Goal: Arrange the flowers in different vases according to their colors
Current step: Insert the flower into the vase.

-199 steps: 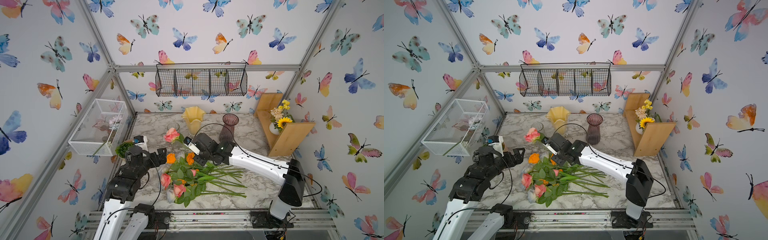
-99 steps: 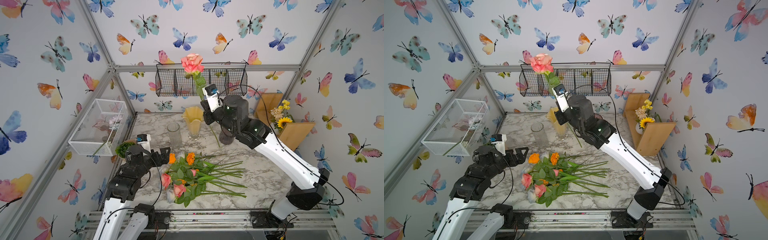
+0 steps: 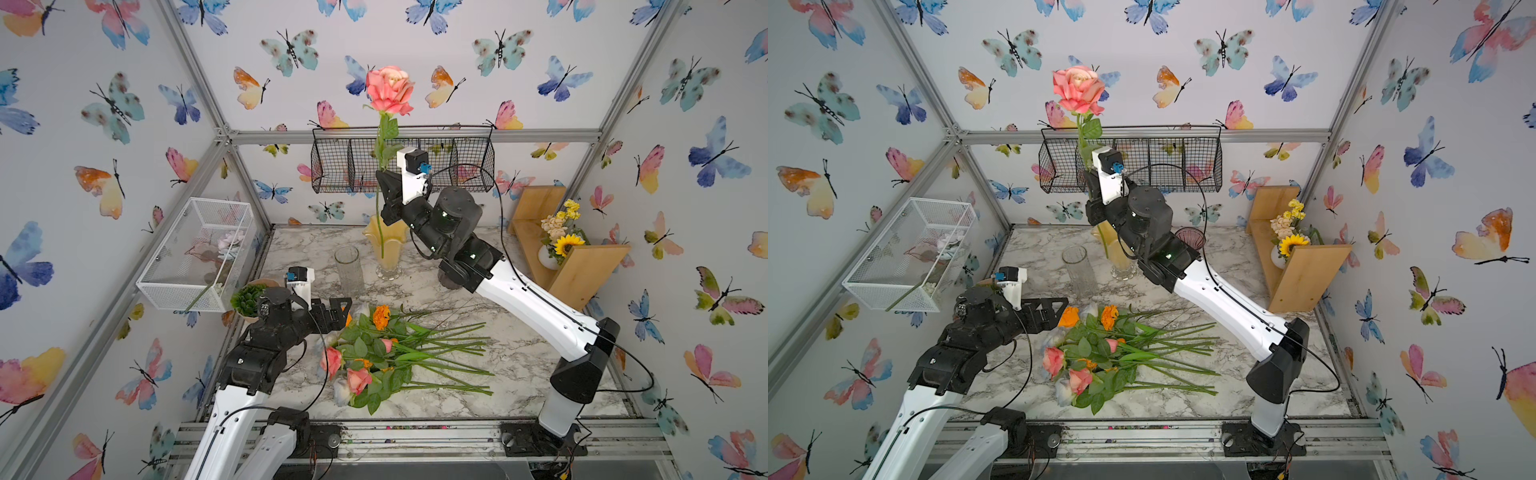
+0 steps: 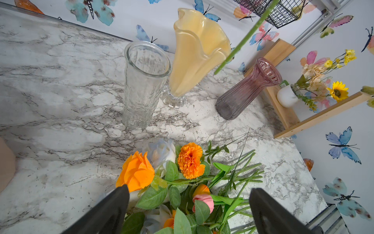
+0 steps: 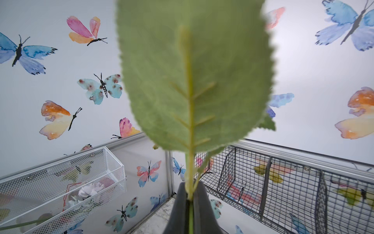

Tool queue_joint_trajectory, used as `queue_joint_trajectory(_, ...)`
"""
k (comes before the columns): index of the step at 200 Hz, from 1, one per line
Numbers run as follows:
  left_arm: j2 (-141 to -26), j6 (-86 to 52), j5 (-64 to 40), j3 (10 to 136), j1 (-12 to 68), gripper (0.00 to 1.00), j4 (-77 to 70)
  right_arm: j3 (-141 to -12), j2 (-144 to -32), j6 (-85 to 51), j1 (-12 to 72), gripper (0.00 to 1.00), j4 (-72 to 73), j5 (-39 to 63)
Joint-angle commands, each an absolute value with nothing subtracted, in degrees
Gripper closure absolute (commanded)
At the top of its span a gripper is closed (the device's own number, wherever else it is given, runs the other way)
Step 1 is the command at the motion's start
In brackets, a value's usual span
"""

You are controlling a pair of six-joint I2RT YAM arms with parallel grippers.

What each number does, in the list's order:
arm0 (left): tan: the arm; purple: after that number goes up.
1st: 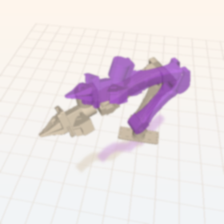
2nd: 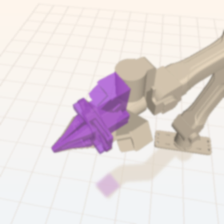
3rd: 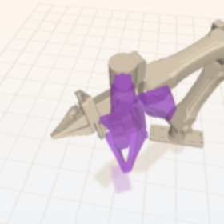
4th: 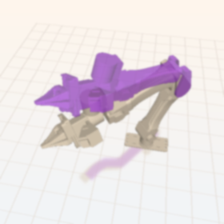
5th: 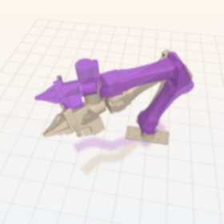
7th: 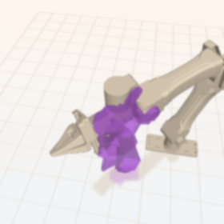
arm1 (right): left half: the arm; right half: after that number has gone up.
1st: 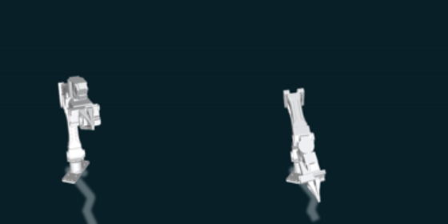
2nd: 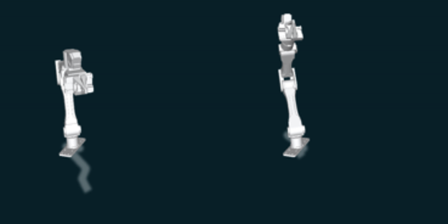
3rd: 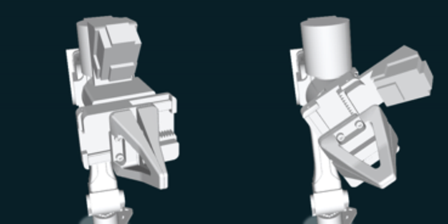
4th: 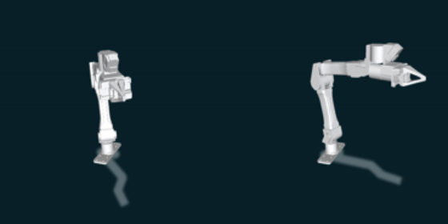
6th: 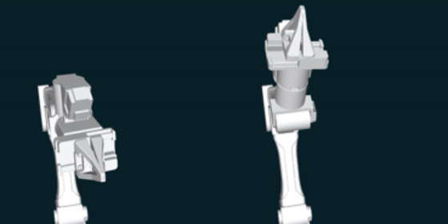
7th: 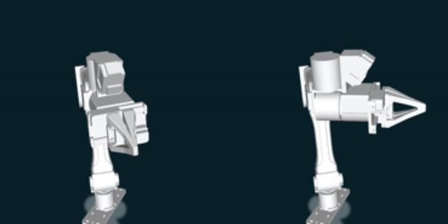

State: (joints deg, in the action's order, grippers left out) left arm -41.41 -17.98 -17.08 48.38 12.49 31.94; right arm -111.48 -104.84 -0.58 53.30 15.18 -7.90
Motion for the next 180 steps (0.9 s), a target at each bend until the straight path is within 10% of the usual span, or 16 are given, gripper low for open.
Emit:
queue_joint_trajectory(1,-41.31,-17.22,-18.46,48.08,12.74,0.01,31.16,-113.37,-106.98,-0.64,53.44,0.98,25.28,-4.67)
queue_joint_trajectory(117,-42.63,-17.58,-16.79,47.91,13.27,0.01,31.27,-130.03,-118.64,7.05,50.16,0.98,26.12,-6.68)
queue_joint_trajectory(180,-43.24,-17.67,-16.37,47.98,13.26,0.01,31.38,-118.02,-113.17,5.48,46.01,0.98,26.99,-6.86)
